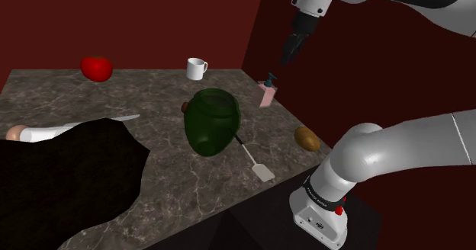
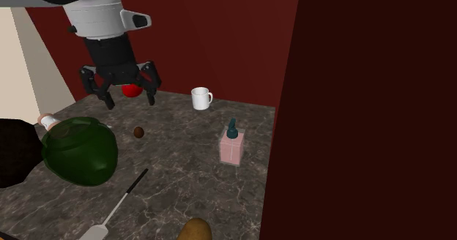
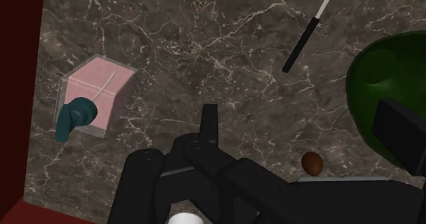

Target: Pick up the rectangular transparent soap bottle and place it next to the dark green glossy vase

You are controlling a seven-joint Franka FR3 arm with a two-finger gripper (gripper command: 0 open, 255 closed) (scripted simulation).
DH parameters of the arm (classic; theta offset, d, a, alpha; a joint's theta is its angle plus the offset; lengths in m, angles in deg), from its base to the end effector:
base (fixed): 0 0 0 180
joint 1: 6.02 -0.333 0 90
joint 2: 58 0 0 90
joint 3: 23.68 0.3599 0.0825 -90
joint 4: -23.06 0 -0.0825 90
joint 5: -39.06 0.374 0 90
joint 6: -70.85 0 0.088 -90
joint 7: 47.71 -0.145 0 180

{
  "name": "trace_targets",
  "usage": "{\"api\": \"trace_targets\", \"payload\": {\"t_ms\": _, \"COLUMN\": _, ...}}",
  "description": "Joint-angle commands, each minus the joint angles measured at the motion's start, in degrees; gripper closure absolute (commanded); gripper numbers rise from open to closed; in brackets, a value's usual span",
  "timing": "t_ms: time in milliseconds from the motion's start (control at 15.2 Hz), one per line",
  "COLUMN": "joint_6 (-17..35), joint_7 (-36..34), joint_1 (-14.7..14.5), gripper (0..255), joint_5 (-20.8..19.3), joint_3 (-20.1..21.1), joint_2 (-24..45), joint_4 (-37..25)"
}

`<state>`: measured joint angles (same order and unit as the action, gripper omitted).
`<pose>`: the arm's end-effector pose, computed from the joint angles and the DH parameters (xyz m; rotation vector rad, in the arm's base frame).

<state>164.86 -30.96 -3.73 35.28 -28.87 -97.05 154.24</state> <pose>0.3029 -0.0575 0.5897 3.1131 0.2883 0.0445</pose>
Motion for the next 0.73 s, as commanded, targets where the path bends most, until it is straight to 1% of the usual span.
{"api": "trace_targets", "payload": {"t_ms": 0, "joint_6": 2.66, "joint_7": 1.89, "joint_1": 0.47, "gripper": 0, "joint_5": -0.71, "joint_3": -1.89, "joint_2": 2.71, "joint_4": -0.14}}
{"api": "trace_targets", "payload": {"t_ms": 330, "joint_6": 8.53, "joint_7": 6.82, "joint_1": 1.46, "gripper": 0, "joint_5": -1.62, "joint_3": -6.64, "joint_2": 10.45, "joint_4": -2.08}}
{"api": "trace_targets", "payload": {"t_ms": 660, "joint_6": 13.65, "joint_7": 12.08, "joint_1": 2.10, "gripper": 0, "joint_5": -0.93, "joint_3": -11.18, "joint_2": 19.40, "joint_4": -5.83}}
